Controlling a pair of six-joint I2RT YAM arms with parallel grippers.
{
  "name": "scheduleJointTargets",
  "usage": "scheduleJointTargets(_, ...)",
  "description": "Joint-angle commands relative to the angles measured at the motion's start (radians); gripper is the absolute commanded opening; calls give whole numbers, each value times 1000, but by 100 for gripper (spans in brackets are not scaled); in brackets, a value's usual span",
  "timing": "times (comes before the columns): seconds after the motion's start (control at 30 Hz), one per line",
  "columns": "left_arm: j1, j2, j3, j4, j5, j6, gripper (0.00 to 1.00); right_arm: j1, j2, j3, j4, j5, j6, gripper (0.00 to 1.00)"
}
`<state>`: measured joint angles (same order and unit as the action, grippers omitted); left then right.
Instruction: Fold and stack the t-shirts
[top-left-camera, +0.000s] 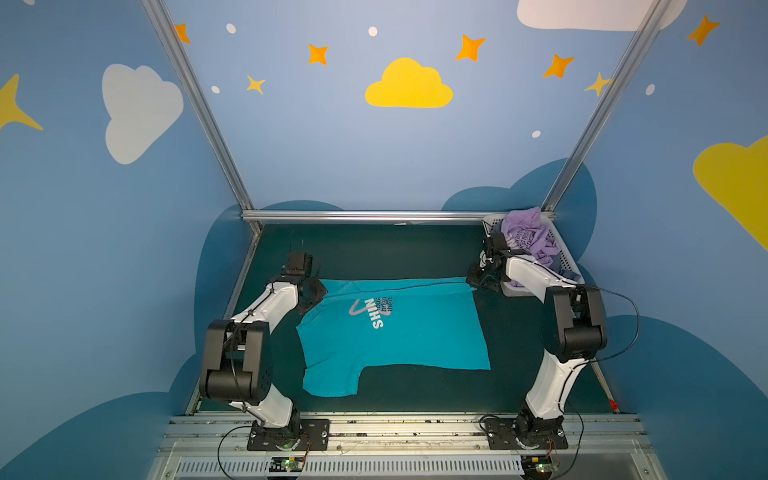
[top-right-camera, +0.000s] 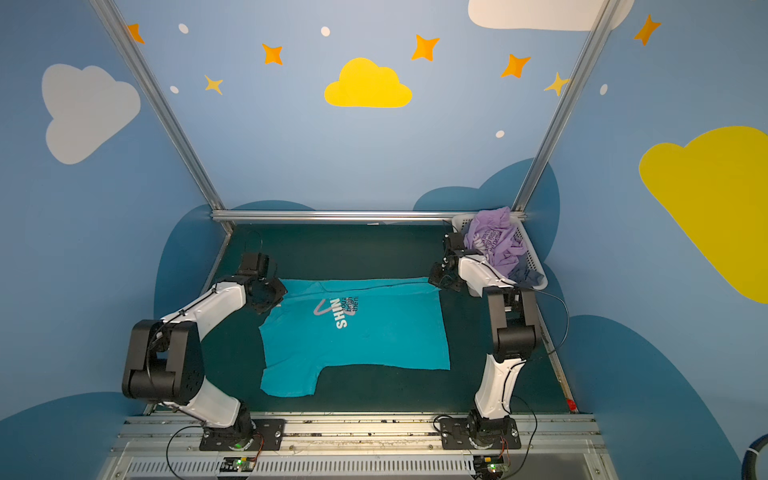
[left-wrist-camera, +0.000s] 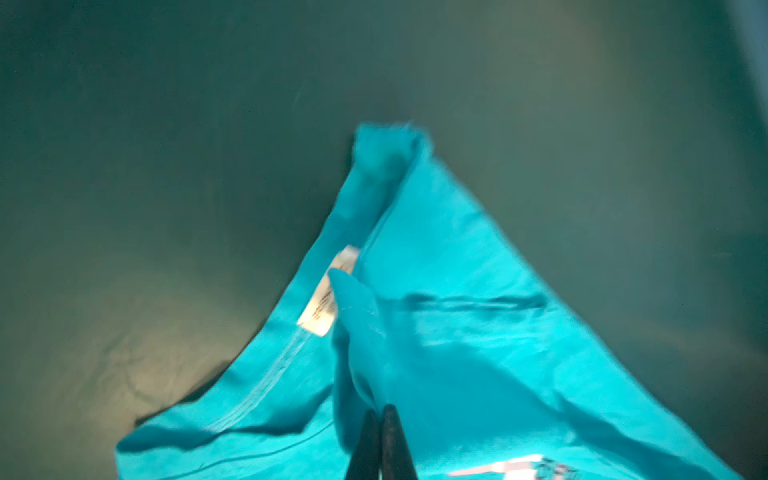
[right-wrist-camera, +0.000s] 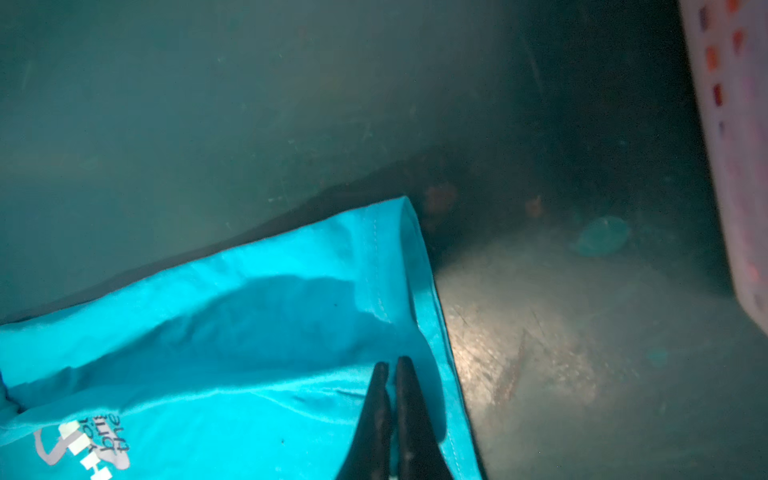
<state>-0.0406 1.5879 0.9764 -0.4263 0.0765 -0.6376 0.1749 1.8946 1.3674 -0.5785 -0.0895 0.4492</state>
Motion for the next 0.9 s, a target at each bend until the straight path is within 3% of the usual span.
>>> scheduleJointTargets(0.0, -4, 4, -27, 1, -39, -6, 4, 10, -56, -43, 13, 11, 8, 0)
scheduleJointTargets(0.27, -12, 4, -42, -46, -89, -12, 4, 23, -82, -164, 39, 39, 31, 0)
scheduleJointTargets(0.37, -14, -7, -41, -84, -133, -19, 16, 23, -108, -202, 44, 59, 31, 0)
scheduleJointTargets(0.53, -30, -44, -33, -175, -235, -49, 35, 23, -172, -246, 19, 118, 16, 17)
scheduleJointTargets(0.7, -106, -84, 31, -232, -345, -54, 41, 25, -269, -302, -4, 167, 19, 34)
scheduleJointTargets(0.87, -231, 62, 236, -247, -364, -10, 52, 35, -384, -343, -23, 198, 26, 36)
